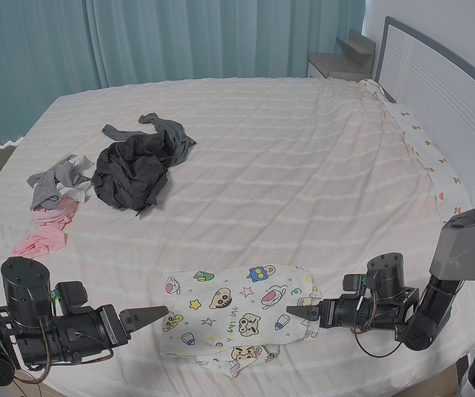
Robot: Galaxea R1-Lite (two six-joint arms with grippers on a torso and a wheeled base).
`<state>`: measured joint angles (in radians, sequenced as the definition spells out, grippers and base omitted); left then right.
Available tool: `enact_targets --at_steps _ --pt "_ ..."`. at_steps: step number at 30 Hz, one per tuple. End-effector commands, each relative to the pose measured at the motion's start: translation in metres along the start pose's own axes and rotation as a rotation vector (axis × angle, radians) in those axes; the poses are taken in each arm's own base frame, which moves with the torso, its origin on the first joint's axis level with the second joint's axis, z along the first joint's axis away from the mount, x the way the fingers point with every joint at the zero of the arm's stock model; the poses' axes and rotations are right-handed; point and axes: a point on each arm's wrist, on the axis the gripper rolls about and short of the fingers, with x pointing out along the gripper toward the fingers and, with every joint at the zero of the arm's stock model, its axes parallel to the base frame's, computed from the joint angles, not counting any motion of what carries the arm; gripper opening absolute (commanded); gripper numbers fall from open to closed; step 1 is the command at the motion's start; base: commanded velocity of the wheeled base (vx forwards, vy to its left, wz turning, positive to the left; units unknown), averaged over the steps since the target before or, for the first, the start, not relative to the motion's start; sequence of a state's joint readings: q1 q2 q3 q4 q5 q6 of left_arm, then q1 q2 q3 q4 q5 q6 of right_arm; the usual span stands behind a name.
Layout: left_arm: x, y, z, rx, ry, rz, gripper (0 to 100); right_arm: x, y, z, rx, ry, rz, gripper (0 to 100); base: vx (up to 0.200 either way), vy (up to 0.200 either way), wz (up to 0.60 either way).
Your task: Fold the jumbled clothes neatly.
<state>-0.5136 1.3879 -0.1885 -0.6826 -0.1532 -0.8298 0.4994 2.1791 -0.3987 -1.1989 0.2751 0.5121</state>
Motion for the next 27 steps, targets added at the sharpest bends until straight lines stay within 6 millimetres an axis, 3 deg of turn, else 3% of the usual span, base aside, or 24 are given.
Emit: enact_targets --at_steps 1,9,27 --pt "0.001 0.001 0.000 -0.003 0.002 0.004 100 0.000 -0.001 -0.018 -0.003 0.051 0.005 100 0.000 0.000 0.00" --pt "0.004 0.002 0.000 -0.005 0.011 0.015 100 0.007 0.008 -0.035 -0.034 0.109 0.045 100 0.000 0.000 0.00" --pt "0.004 0.000 0.001 -0.008 0.002 0.008 100 0.010 0.004 -0.036 -0.022 0.112 0.037 100 0.000 0.000 0.00"
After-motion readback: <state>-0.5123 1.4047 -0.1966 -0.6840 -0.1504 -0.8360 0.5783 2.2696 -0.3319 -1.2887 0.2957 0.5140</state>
